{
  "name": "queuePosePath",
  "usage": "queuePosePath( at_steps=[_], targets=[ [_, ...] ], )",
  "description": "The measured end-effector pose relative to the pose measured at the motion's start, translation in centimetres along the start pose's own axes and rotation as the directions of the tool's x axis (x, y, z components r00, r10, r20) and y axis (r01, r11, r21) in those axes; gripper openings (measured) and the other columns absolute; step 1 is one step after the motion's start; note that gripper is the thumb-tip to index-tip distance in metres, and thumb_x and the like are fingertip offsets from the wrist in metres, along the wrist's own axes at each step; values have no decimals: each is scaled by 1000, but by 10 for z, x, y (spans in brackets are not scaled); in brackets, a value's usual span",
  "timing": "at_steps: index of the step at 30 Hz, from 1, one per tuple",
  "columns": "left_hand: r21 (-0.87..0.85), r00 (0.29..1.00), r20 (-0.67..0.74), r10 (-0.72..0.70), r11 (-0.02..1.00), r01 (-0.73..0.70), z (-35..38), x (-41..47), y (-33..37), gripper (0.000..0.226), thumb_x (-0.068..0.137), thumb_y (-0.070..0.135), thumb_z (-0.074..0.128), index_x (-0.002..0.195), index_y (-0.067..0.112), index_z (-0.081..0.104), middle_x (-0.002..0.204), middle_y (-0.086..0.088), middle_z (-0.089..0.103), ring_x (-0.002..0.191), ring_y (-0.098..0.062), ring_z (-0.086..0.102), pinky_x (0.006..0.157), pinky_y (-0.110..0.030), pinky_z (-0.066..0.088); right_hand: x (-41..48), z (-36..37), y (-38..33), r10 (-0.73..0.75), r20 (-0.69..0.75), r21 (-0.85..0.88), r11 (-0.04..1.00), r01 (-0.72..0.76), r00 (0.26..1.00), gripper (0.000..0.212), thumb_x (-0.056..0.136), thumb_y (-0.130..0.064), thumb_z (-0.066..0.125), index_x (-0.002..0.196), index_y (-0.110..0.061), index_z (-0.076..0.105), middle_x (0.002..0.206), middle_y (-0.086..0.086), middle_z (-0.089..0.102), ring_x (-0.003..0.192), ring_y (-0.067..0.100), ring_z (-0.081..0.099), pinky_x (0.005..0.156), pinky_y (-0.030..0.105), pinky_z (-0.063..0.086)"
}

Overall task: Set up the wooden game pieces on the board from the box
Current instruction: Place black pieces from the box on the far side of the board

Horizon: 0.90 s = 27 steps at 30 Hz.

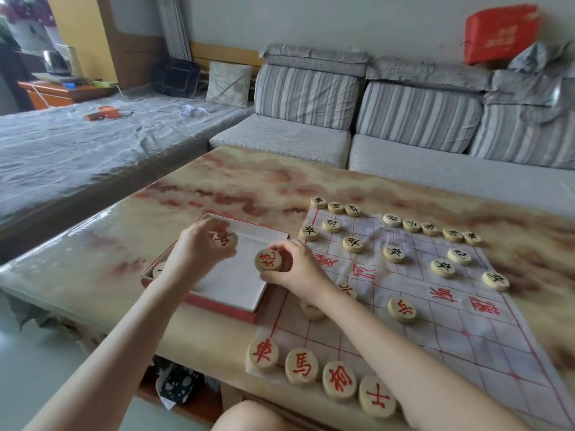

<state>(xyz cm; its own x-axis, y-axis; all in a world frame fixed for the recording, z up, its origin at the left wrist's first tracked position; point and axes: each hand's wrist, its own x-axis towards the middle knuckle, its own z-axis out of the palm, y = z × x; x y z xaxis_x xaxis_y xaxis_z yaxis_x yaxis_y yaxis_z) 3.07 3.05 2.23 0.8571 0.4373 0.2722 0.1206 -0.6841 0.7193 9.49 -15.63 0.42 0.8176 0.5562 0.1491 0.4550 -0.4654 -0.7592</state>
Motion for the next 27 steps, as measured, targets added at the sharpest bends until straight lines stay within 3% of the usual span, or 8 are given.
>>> queuePosePath(
  at_steps=[9, 13, 17, 23, 27],
  targets=[
    [-80, 977, 165, 138, 989, -126, 72, -16, 72, 47, 68, 21, 79, 111, 20, 58, 104, 2, 65, 95, -16, 61, 81, -30, 50, -82, -88, 50, 77, -115, -83, 993, -86, 990, 51, 72, -32, 77, 117, -22, 56, 111, -6, 49, 110, 13, 43, 90, 22, 37],
    [-112, 964, 218, 155, 985, -134, 104, -24, 101, 38, 71, 22, 76, 106, 21, 60, 104, 3, 65, 89, -10, 60, 69, -12, 40, -119, -123, 83, 164, -164, -28, 985, -171, 973, 46, 71, -32, 77, 112, -25, 59, 113, -6, 53, 111, 14, 47, 92, 25, 42],
    [-103, 938, 267, 222, 974, -201, 130, -35, 126, 40, 71, 21, 77, 107, 18, 61, 102, 7, 63, 86, -6, 60, 59, 0, 40, -160, -159, 118, 266, -213, 7, 963, -271, 940, 45, 69, -30, 78, 110, -29, 59, 112, -6, 54, 106, 9, 51, 81, 13, 40],
    [-130, 896, 341, 284, 958, -254, 163, -46, 154, 44, 71, 20, 78, 110, 17, 60, 110, 1, 66, 96, -13, 62, 77, -22, 46, -213, -197, 157, 362, -315, -13, 923, -385, 878, 45, 65, -31, 81, 105, -32, 60, 110, -8, 60, 105, 12, 53, 87, 24, 42],
    [-148, 870, 381, 315, 949, -278, 178, -51, 171, 43, 69, 19, 78, 109, 18, 60, 106, 3, 66, 96, -12, 62, 68, -10, 40, -237, -205, 171, 381, -357, -31, 908, -419, 853, 47, 54, -52, 74, 96, -38, 60, 103, -13, 60, 104, 17, 50, 93, 37, 42]
  ],
)
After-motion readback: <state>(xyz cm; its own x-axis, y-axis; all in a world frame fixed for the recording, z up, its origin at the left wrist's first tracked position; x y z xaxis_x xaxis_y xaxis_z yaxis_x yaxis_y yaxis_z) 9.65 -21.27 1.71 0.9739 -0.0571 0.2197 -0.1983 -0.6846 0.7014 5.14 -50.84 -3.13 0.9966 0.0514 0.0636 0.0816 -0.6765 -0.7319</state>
